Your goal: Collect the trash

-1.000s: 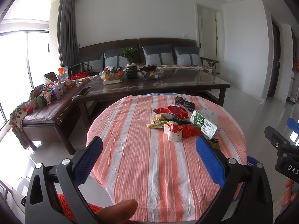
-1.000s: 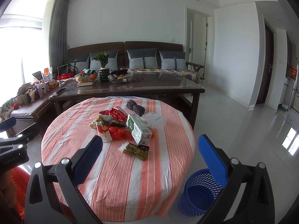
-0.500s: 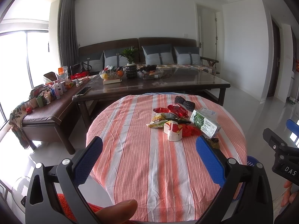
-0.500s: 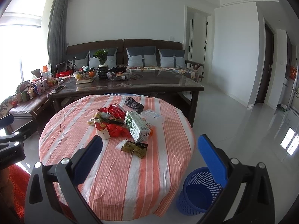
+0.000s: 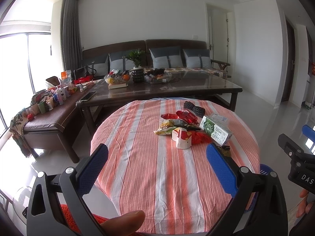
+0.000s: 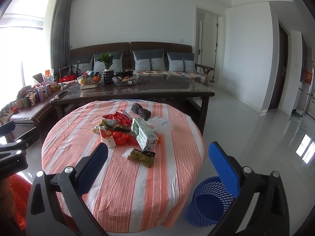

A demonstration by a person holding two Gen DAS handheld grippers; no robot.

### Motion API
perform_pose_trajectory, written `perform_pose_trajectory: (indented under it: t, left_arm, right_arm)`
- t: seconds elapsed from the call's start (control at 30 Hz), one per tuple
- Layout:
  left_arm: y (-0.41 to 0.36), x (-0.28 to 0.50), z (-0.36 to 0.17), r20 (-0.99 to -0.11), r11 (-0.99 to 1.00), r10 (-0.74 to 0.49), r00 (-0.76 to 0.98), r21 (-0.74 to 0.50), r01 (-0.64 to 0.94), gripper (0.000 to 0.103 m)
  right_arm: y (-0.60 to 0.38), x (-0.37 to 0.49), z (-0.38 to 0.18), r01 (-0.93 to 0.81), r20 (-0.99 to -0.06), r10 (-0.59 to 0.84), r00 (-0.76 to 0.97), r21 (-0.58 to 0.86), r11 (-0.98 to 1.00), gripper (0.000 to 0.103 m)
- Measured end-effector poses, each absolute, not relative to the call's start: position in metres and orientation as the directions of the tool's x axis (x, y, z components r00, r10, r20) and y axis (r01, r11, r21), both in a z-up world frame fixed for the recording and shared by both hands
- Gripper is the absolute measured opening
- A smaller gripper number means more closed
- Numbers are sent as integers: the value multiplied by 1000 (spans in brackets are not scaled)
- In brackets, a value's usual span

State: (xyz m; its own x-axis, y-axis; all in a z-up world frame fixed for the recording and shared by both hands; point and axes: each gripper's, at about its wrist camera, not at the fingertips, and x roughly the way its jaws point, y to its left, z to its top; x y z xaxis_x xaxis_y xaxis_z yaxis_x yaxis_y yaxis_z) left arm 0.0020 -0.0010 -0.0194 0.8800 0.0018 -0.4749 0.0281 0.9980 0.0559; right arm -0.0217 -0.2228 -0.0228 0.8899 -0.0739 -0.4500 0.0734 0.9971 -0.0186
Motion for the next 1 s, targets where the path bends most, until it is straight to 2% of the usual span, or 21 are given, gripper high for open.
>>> perform_pose_trajectory:
  t: [0.53, 1.0]
  left_arm:
    - [8, 17, -37, -514, 999, 8, 858, 49, 21, 99]
    - [3, 55, -97, -647, 998, 12, 762, 50, 27, 99]
  right_arm:
    - [-223, -7, -43, 78, -502, -80, 861, -25, 997, 98]
    - [-237, 19, -99, 95, -598, -76, 798, 0, 995, 98]
